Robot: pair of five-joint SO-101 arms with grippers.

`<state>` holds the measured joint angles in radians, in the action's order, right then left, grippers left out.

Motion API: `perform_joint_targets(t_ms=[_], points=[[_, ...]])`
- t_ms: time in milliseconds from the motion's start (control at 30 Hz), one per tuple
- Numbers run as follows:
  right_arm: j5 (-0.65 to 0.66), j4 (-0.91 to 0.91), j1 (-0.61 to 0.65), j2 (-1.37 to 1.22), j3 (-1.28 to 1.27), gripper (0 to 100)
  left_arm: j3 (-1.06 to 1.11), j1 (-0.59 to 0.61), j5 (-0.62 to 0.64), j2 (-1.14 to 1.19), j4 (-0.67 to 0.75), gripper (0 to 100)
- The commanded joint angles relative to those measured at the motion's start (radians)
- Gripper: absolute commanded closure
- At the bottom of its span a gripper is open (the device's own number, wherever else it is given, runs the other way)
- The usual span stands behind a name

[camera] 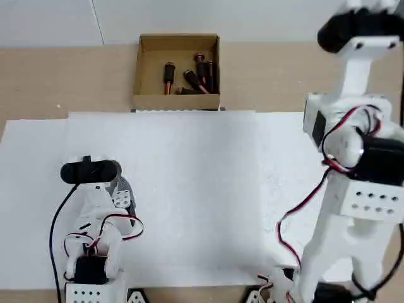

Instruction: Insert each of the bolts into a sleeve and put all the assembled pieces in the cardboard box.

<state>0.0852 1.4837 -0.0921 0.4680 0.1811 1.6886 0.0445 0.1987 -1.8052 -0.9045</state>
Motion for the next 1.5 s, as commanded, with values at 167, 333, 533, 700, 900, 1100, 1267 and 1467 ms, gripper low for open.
perform_joint_targets(t_ms=[167,333,533,700,900,1100,1267,1467], points=[[-0.009,-0.300,-0.007,0.262,-0.529,99.6,-0.010,0.005,-0.005,-0.011,0.000,100],[-0.009,-0.410,-0.007,0.378,-0.784,99.6,-0.010,0.005,-0.005,-0.011,0.000,100],[-0.009,-0.529,-0.005,0.490,-1.036,99.6,-0.010,0.005,-0.005,-0.011,0.000,100],[-0.009,-0.621,-0.005,0.572,-1.214,99.6,-0.010,0.005,-0.005,-0.011,0.000,100],[-0.069,-0.661,-0.002,0.659,-1.356,99.6,-0.010,0.005,-0.005,-0.011,0.000,100],[-0.071,-0.717,-0.002,0.725,-1.488,99.6,-0.010,0.005,-0.005,-0.011,0.000,100],[-0.071,-0.780,-0.001,0.806,-1.594,99.6,-0.010,0.005,-0.005,-0.011,0.000,100],[-0.072,-0.786,-0.001,0.935,-1.695,99.6,-0.010,0.005,-0.005,-0.011,0.000,100]])
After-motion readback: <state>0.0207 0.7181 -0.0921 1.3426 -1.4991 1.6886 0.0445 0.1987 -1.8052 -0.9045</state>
